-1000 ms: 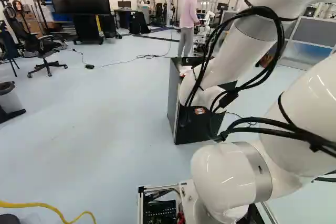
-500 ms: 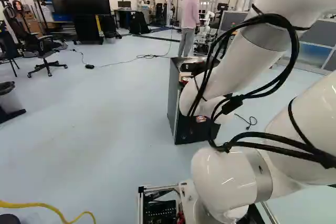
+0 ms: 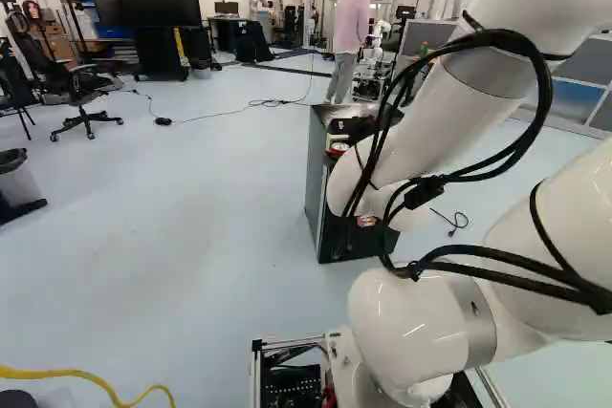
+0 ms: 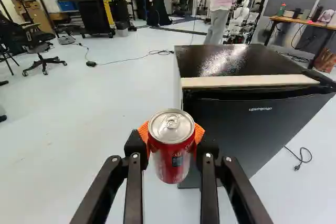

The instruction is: Grab a drink from the fridge

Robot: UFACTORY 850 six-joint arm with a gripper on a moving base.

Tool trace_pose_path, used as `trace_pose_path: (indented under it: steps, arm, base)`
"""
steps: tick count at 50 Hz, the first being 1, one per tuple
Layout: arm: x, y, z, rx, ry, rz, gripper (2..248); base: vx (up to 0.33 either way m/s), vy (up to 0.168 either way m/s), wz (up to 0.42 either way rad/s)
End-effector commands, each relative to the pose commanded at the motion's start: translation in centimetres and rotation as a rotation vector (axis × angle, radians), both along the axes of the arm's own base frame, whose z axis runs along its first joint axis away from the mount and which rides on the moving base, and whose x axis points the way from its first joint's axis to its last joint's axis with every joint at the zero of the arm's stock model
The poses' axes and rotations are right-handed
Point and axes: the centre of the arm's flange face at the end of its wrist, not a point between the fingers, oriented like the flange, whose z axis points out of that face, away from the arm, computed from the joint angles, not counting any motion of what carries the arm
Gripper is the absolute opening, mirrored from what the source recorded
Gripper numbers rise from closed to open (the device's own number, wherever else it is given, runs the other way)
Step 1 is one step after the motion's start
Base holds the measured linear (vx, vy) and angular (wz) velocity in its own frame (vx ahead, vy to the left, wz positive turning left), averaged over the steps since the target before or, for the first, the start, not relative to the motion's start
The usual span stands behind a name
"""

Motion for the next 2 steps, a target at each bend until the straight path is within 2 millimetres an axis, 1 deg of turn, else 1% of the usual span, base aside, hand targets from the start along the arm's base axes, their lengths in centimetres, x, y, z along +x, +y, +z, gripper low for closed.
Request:
trace_pose_path:
  steps: [2]
  arm:
    - [0.0,0.0,0.0,0.0,0.0,0.0,98]
  base:
    - [0.0,0.0,0.0]
